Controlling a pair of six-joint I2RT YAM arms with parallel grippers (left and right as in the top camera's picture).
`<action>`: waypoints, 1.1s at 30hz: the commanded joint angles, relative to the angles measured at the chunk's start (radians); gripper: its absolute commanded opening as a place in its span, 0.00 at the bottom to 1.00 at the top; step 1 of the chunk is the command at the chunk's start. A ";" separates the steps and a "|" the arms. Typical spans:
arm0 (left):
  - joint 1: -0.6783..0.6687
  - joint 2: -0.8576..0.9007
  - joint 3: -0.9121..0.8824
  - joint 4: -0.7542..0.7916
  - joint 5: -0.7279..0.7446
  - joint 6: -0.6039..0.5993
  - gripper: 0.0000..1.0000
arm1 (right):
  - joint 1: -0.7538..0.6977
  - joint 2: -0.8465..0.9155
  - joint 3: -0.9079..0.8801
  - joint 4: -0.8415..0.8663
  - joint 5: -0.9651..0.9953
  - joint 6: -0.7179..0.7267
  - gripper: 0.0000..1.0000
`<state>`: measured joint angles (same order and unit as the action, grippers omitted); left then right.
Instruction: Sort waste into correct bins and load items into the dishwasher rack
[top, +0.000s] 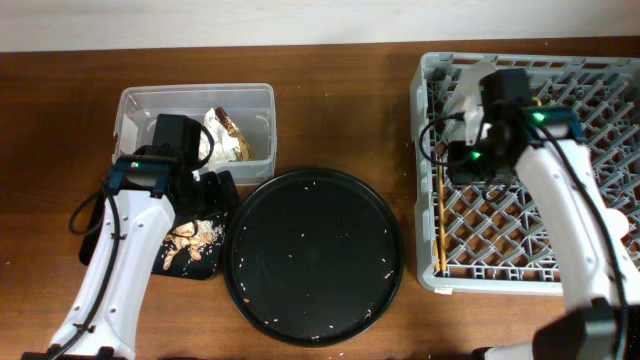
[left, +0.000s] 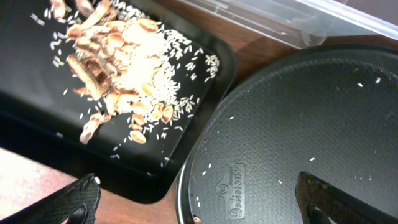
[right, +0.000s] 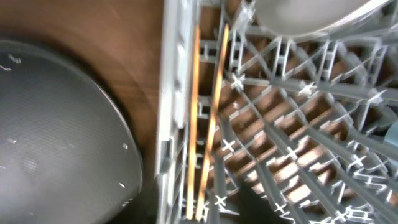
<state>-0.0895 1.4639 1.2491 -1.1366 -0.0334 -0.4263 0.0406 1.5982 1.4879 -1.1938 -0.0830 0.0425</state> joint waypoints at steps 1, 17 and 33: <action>-0.005 -0.015 0.005 0.037 0.050 0.111 0.99 | -0.052 -0.053 0.023 0.043 -0.179 -0.040 0.69; -0.109 -0.182 -0.123 -0.069 0.027 0.203 0.99 | -0.076 -0.348 -0.223 0.043 -0.163 -0.087 0.89; -0.111 -1.005 -0.409 0.128 -0.023 0.188 0.99 | -0.076 -1.077 -0.643 0.176 -0.122 -0.087 0.98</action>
<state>-0.1970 0.4667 0.8513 -1.0088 -0.0456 -0.2283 -0.0303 0.5217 0.8520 -1.0180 -0.2214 -0.0486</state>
